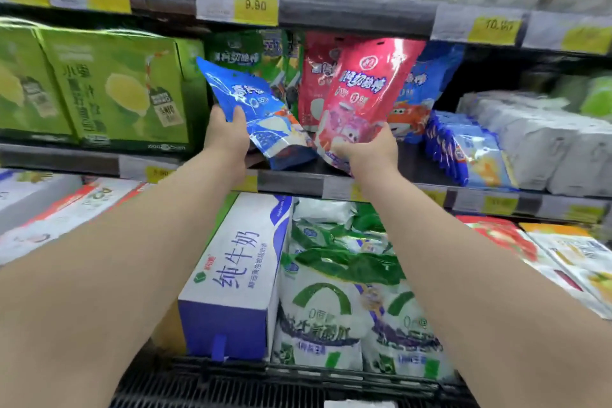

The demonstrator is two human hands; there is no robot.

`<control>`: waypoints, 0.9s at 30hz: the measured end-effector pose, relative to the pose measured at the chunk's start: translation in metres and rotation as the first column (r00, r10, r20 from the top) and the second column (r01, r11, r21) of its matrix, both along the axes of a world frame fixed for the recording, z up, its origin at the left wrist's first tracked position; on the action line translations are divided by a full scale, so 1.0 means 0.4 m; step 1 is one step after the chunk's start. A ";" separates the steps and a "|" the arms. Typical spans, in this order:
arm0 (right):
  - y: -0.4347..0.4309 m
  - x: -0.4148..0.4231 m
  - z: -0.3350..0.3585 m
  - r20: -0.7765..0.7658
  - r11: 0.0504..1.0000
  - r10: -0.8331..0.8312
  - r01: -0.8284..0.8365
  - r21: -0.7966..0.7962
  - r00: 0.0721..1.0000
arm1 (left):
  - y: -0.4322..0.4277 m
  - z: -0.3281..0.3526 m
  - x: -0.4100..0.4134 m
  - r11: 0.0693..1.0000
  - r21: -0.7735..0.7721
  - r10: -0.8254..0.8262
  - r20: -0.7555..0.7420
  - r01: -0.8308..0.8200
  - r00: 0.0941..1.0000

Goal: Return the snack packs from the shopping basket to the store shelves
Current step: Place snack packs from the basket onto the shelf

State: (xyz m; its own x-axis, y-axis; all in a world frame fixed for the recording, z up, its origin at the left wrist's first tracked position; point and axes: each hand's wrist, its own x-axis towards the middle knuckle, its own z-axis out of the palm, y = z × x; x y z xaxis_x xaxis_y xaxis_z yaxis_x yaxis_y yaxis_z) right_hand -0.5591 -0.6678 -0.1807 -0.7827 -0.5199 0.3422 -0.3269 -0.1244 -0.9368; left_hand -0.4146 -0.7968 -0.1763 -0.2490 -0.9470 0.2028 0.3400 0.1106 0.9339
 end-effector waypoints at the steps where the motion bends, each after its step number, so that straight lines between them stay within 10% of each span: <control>1: 0.004 -0.010 0.013 0.045 1.000 -0.016 0.015 0.024 0.999 | -0.003 0.011 0.001 0.999 0.018 -0.044 -0.019 0.045 0.999; 16: 0.017 -0.081 0.017 0.025 0.975 -0.149 0.143 0.169 0.989 | -0.029 0.016 0.012 0.970 -0.189 -0.098 0.278 0.154 0.956; 27: 0.008 -0.101 0.020 -0.106 0.922 -0.332 0.346 0.176 0.937 | -0.031 0.024 0.009 0.847 -0.486 0.486 0.543 -0.216 0.685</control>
State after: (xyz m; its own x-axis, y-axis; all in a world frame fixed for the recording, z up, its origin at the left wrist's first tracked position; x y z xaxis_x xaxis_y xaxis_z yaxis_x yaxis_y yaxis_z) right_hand -0.5996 -0.6648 -0.1726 -0.9001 -0.2884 0.3264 -0.3863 0.1824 -0.9041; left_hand -0.4109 -0.8092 -0.1666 -0.1073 -0.8791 0.4644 -0.4410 0.4607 0.7702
